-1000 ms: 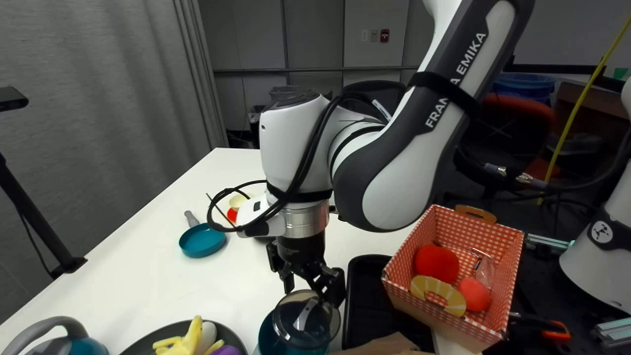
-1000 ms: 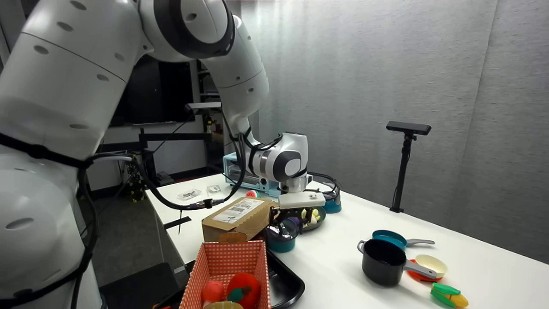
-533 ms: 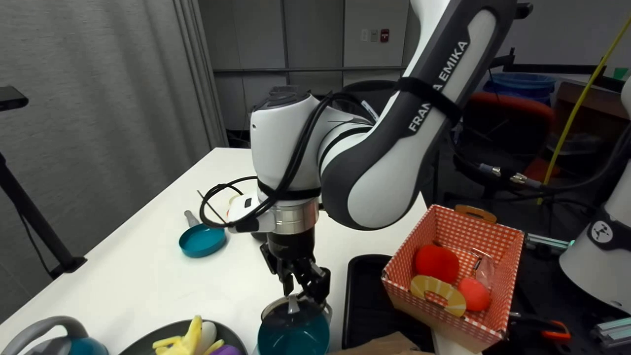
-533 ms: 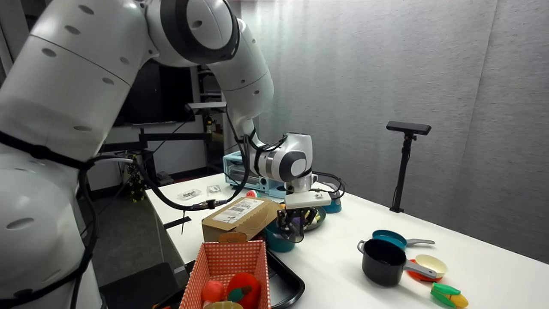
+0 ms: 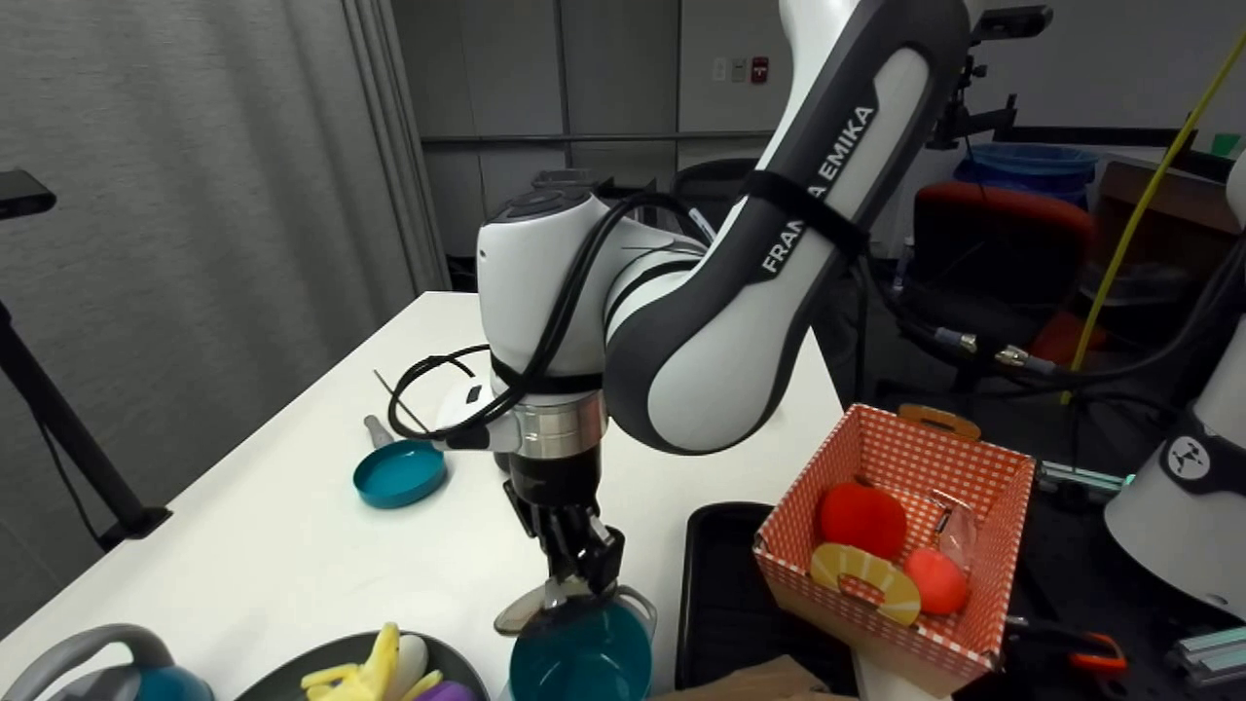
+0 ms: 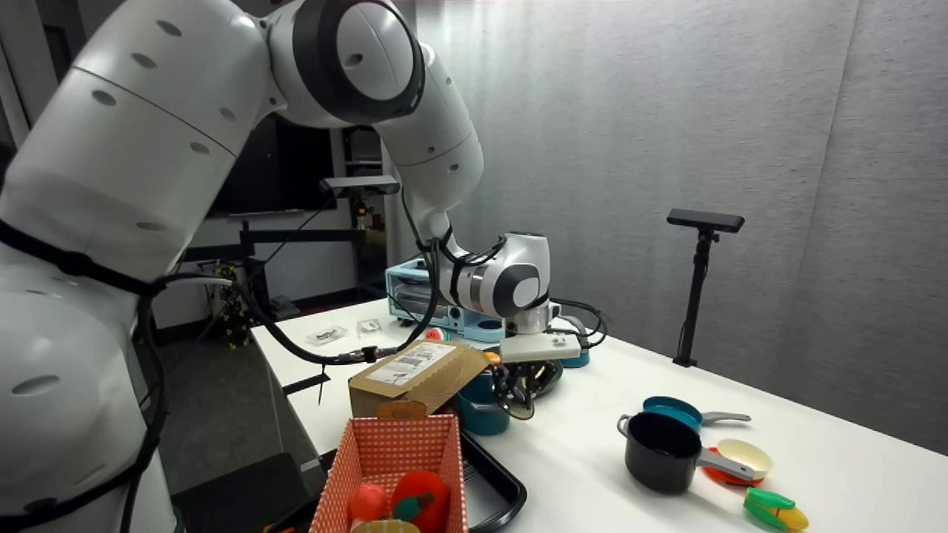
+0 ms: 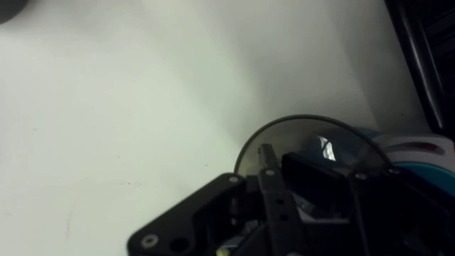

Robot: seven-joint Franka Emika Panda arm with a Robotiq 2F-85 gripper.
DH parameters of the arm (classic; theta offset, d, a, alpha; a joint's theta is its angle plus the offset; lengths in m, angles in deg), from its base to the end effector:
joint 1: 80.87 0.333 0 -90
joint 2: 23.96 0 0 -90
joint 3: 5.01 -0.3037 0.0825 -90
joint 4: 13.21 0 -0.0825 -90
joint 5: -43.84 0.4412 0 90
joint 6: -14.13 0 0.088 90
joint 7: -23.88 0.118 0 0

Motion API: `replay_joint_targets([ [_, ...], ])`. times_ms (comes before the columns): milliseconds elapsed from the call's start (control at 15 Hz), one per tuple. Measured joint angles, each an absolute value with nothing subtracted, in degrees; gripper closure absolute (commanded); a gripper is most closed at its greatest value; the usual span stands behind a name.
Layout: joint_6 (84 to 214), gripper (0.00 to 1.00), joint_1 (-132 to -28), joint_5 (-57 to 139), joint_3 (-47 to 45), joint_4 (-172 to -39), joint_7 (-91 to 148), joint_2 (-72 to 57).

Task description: Remove the lid from the blue pot

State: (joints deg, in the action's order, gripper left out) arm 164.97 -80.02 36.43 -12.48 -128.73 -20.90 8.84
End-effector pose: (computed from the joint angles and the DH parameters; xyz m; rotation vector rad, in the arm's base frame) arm 0.6224 0.0970 0.1005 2.7335 1.5215 0.0789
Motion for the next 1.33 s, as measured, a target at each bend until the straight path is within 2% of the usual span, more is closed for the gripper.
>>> replay_joint_targets([
  [1333,164.97,0.97,-79.95,36.38,-10.96,-126.26,-8.13,3.0],
])
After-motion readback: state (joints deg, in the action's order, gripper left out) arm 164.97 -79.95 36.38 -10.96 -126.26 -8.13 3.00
